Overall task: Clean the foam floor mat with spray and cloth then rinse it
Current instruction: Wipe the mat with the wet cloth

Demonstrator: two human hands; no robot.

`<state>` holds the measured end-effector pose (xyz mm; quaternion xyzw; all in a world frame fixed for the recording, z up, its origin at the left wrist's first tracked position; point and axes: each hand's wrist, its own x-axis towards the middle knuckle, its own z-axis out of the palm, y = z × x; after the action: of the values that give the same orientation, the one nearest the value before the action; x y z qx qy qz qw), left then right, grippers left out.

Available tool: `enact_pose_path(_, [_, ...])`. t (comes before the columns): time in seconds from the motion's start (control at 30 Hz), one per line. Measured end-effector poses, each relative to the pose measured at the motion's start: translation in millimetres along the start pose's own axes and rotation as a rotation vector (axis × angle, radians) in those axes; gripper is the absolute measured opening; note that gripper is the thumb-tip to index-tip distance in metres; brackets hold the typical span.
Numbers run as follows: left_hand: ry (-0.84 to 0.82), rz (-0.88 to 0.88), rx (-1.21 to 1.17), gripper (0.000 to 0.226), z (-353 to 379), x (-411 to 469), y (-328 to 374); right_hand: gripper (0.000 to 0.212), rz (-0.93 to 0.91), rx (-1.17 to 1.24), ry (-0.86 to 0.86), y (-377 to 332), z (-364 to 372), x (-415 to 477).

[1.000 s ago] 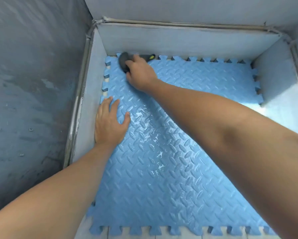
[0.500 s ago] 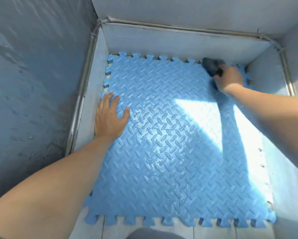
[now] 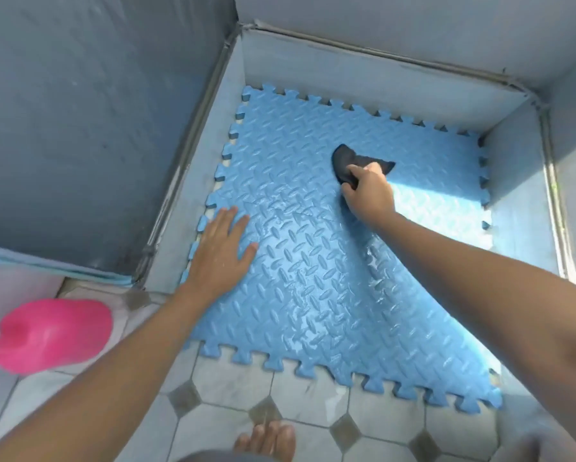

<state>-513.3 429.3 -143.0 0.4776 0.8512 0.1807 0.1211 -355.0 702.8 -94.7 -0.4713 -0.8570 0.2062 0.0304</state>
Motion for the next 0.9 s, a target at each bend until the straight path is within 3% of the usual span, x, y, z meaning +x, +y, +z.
enact_pose_path(0.13, [-0.009, -0.001, 0.051, 0.063, -5, -110, -13, 0.042, -0.337, -0.026, -0.128, -55, 36, -75])
enact_pose_path(0.3, [-0.099, -0.066, 0.015, 0.063, -16, -157, -29, 0.042, -0.763, -0.001, -0.367, -69, 67, -153])
enact_pose_path(0.37, [-0.064, -0.105, -0.075, 0.057, -24, -167, -26, 0.042, -0.877, -0.016, -0.462, -68, 69, -158])
enact_pose_path(0.43, [0.142, -0.19, -0.203, 0.039, -33, -179, -26, 0.042, -0.845, -0.041, -0.456, -70, 61, -144])
enact_pose_path(0.5, [0.417, -0.385, -0.294, 0.03, -44, -190, -35, 0.042, -0.689, -0.043, -0.35, -66, 53, -119])
enact_pose_path(0.57, [0.591, -0.608, -0.353, 0.039, -52, -210, -39, 0.042, -0.488, -0.021, -0.229, -61, 49, -102])
enact_pose_path(0.63, [0.636, -0.787, -0.369, 0.048, -56, -230, -41, 0.042, -0.381, 0.015, -0.147, -63, 55, -106])
enact_pose_path(0.77, [0.792, -1.059, -0.468, 0.067, -85, -229, -76, 0.041, -0.528, 0.027, -0.159, -88, 78, -162])
enact_pose_path(0.83, [0.641, -0.887, -0.496, 0.072, -70, -234, -54, 0.039, -0.66, 0.041, -0.25, -102, 89, -195])
enact_pose_path(0.9, [0.21, -0.685, -0.582, 0.04, -37, -263, -14, 0.037, -0.774, 0.079, -0.364, -116, 101, -221])
